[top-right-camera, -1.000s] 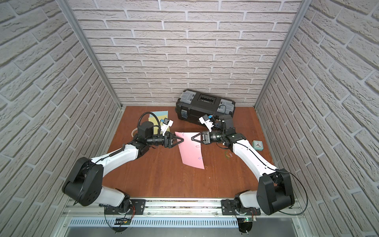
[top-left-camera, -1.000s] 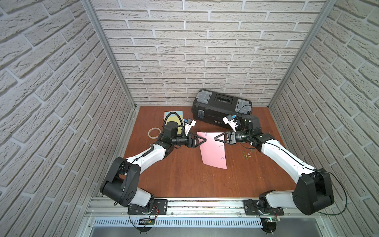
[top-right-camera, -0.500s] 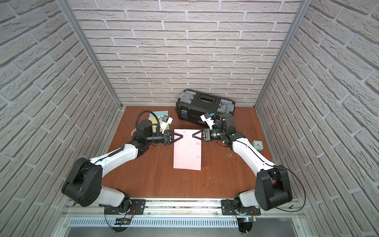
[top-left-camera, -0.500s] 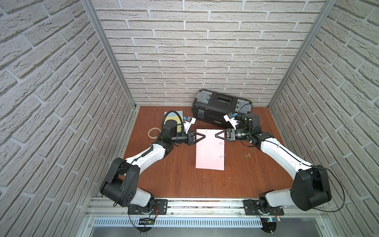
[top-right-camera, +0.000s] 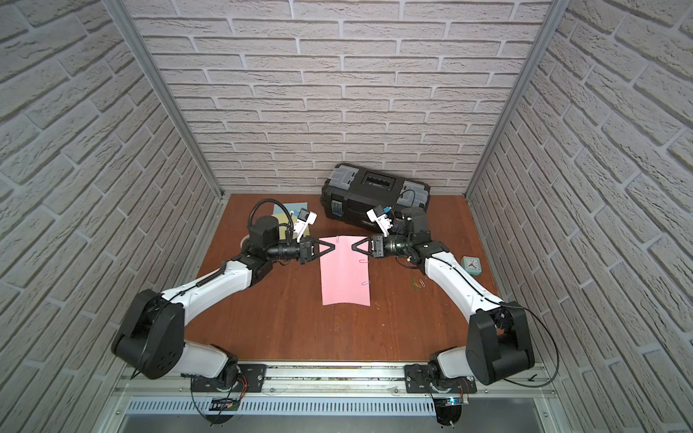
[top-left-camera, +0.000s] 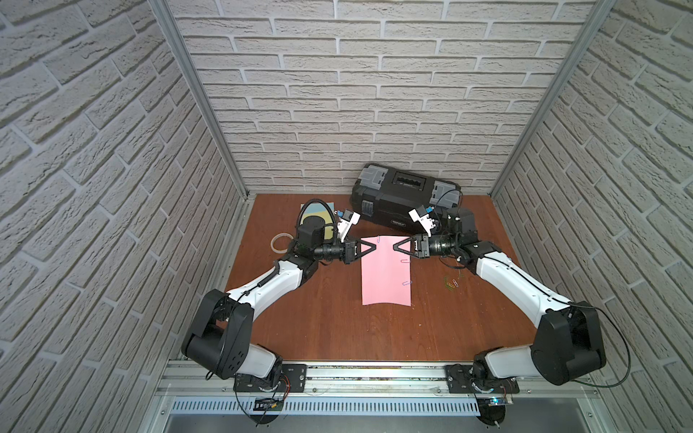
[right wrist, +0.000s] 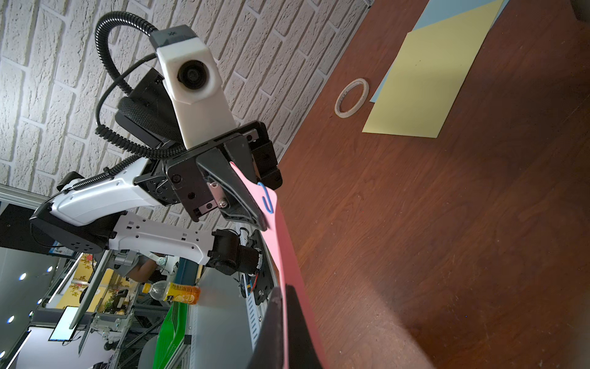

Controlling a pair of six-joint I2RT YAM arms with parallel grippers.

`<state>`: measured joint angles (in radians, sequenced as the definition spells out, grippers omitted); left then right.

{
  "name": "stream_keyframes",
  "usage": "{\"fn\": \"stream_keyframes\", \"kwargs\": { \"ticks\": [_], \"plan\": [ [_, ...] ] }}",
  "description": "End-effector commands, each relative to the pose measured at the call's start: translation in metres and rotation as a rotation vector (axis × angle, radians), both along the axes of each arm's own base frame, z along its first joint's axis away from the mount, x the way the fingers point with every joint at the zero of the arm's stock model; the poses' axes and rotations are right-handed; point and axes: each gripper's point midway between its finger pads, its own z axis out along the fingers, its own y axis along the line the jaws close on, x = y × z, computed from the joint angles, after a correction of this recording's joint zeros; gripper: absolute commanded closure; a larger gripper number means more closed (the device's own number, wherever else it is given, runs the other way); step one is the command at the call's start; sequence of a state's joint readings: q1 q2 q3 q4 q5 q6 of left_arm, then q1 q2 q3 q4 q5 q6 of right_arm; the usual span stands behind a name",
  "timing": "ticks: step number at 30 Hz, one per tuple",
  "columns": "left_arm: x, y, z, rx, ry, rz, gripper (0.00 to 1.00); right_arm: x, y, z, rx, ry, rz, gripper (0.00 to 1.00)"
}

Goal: Unclip the paperclips from the documents
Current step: Adjust the document, then remove the paper clip from the document.

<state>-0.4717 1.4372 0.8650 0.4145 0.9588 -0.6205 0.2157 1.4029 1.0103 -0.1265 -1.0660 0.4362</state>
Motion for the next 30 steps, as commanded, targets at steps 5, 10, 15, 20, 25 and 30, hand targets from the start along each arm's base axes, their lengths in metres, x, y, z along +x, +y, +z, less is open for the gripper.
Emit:
{"fn": "stream_keyframes", "kwargs": {
  "ticks": [5,10,15,20,25,30],
  "plan": [
    [-0.004,-0.001,0.016,0.018,-0.08,-0.016,1.0,-0.007,-0.003,-0.011,-0.048,-0.019,0.014,0.96],
    [-0.011,0.004,0.008,0.094,-0.092,-0.032,1.0,-0.011,-0.014,-0.018,-0.162,-0.061,-0.003,0.69],
    [-0.027,0.012,0.002,0.18,-0.101,-0.076,1.0,-0.015,-0.025,-0.016,-0.269,-0.132,-0.013,0.49],
    [-0.04,0.019,-0.009,0.254,-0.083,-0.122,1.0,-0.02,-0.029,-0.003,-0.315,-0.222,0.002,0.42],
    [-0.053,0.024,-0.017,0.291,-0.061,-0.177,1.0,-0.026,-0.023,0.012,-0.316,-0.332,0.07,0.39],
    [-0.063,0.027,-0.025,0.331,-0.05,-0.234,1.0,-0.033,0.001,0.014,-0.297,-0.46,0.2,0.37]
  ]
}}
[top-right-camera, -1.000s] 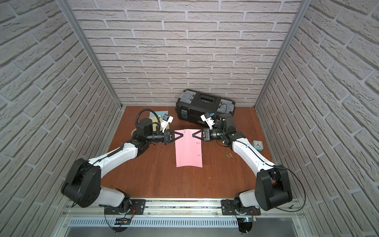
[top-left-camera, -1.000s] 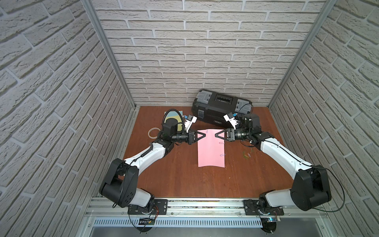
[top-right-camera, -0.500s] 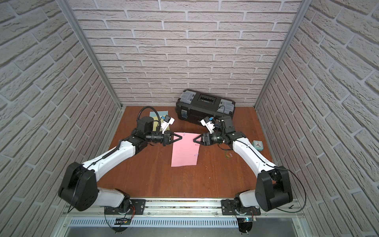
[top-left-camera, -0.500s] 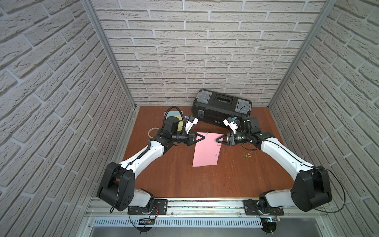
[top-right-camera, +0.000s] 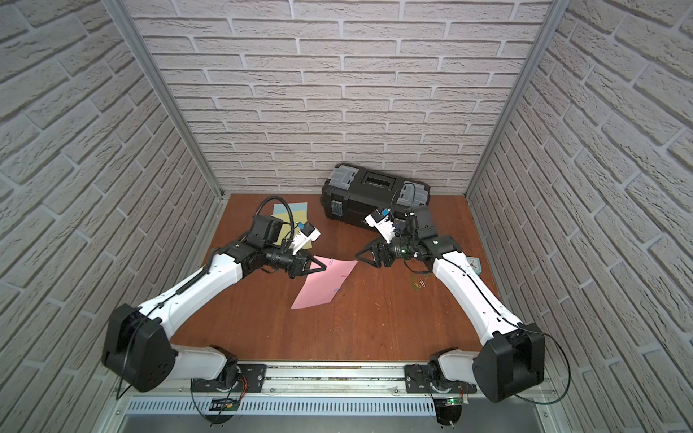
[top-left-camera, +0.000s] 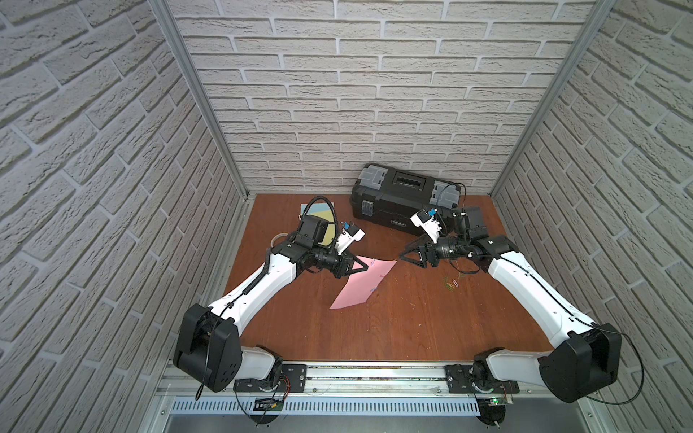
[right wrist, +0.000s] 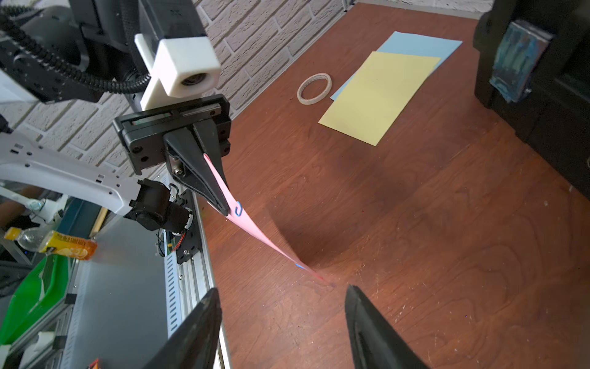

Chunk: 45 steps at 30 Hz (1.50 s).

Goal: Unclip the paperclips from the documents
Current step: Remove the paper clip from the document.

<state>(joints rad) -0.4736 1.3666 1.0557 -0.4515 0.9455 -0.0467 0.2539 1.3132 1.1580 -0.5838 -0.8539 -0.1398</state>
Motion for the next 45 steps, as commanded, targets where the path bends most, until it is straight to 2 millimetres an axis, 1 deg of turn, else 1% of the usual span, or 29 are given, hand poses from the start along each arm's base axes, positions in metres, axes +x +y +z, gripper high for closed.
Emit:
{"fn": "stream_keyframes", "kwargs": {
  "ticks": [1,6,10,17,23,25,32,40,45],
  "plan": [
    [-0.012,0.001,0.003,0.017,-0.027,-0.082,1.0,-0.008,0.022,0.007,0.002,-0.118,0.154,0.36],
    [-0.015,0.0,0.007,0.004,-0.043,-0.098,1.0,-0.013,0.052,0.008,0.056,-0.13,0.331,0.4],
    [-0.018,0.002,0.007,0.01,-0.05,-0.104,1.0,-0.013,0.065,0.011,0.099,-0.131,0.397,0.43],
    [-0.018,0.003,0.009,0.008,-0.06,-0.104,1.0,-0.018,0.081,-0.004,0.089,-0.066,0.482,0.49],
    [-0.018,0.002,0.009,0.004,-0.055,-0.11,1.0,-0.02,0.085,-0.011,0.088,-0.045,0.499,0.53],
    [-0.018,0.001,0.009,0.003,-0.053,-0.11,1.0,-0.022,0.085,-0.013,0.089,-0.038,0.504,0.55],
    [-0.017,0.001,0.009,0.005,-0.054,-0.109,1.0,-0.027,0.086,-0.014,0.108,-0.012,0.522,0.7],
    [-0.017,0.001,0.009,0.007,-0.056,-0.108,1.0,-0.03,0.088,-0.013,0.128,0.004,0.538,0.74],
    [-0.017,0.002,0.009,0.008,-0.057,-0.107,1.0,-0.03,0.088,-0.015,0.126,0.011,0.543,0.8]
  ]
}}
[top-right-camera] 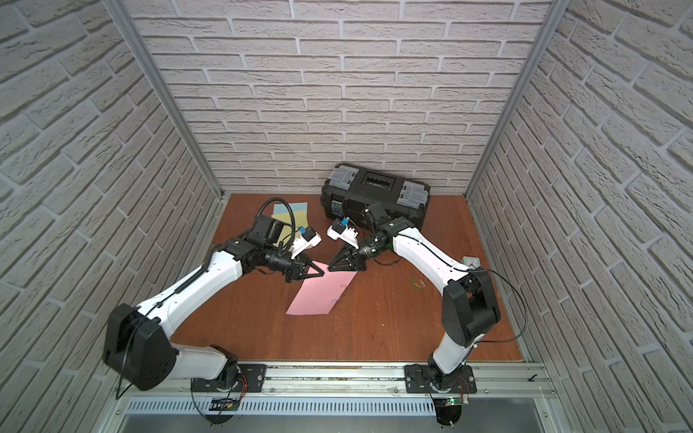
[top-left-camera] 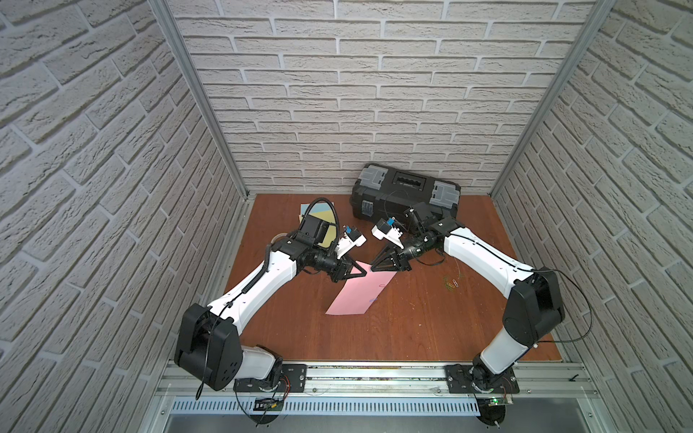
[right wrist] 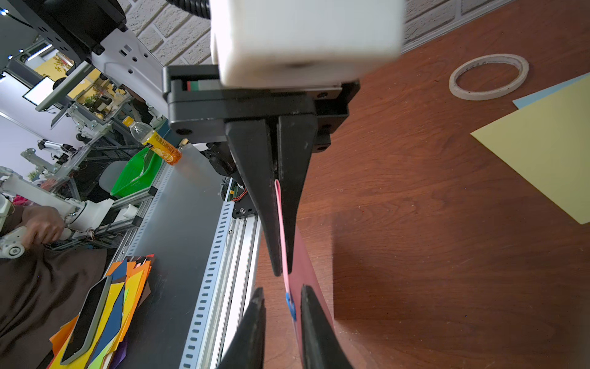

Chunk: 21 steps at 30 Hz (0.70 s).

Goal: Unclip the paperclips from the documents
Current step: Remove the paper clip from the document.

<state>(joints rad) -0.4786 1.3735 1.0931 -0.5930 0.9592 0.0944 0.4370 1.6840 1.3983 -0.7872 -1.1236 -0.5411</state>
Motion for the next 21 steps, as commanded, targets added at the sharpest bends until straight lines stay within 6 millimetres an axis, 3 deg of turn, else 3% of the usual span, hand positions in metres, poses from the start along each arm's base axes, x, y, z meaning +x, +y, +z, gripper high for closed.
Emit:
{"fn": "stream_keyframes", "kwargs": {
  "ticks": [1,21],
  "plan": [
    [-0.0021,-0.0024,0.0111,-0.027,-0.034,-0.03,1.0,-0.0049,0.0034,0.0086,0.032,-0.007,0.03,0.81],
    [-0.0026,-0.0015,0.0089,-0.018,-0.03,-0.028,1.0,-0.0041,0.006,0.0093,0.052,0.023,0.032,0.97]
  ]
}}
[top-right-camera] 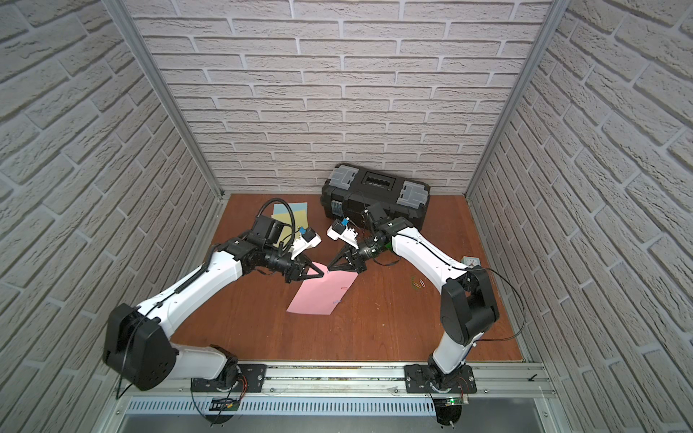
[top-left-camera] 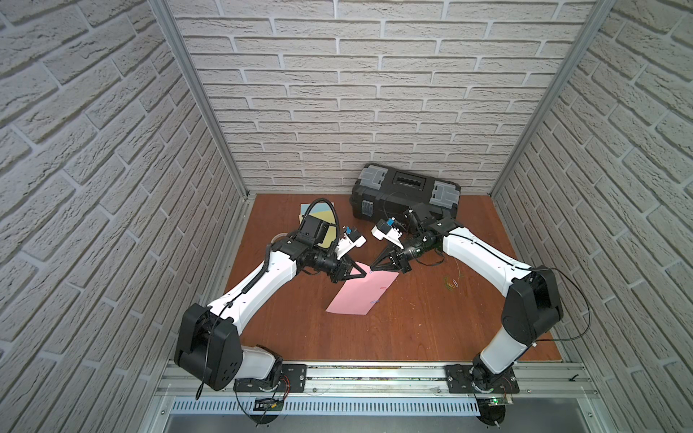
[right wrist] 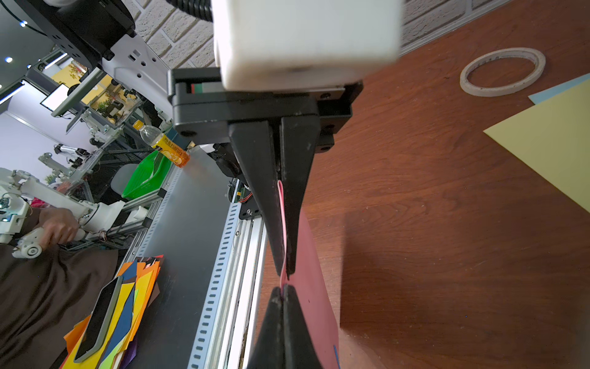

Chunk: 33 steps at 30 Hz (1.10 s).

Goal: Unclip the paperclips from the documents
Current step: Remove the paper clip from the document.

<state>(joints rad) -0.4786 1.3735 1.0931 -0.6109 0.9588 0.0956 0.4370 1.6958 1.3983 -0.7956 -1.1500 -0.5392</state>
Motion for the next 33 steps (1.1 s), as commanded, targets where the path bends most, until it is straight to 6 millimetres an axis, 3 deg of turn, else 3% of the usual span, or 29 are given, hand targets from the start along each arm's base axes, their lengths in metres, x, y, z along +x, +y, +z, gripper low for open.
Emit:
{"fn": "stream_keyframes", "kwargs": {
  "ticks": [1,33],
  "plan": [
    [0.0,-0.003,0.01,-0.026,-0.044,-0.027,1.0,-0.002,0.005,0.01,0.039,-0.006,0.021,0.97],
    [-0.002,-0.004,0.002,-0.003,-0.017,-0.042,1.0,0.015,-0.006,0.018,0.057,-0.008,-0.034,0.93]
  ]
}}
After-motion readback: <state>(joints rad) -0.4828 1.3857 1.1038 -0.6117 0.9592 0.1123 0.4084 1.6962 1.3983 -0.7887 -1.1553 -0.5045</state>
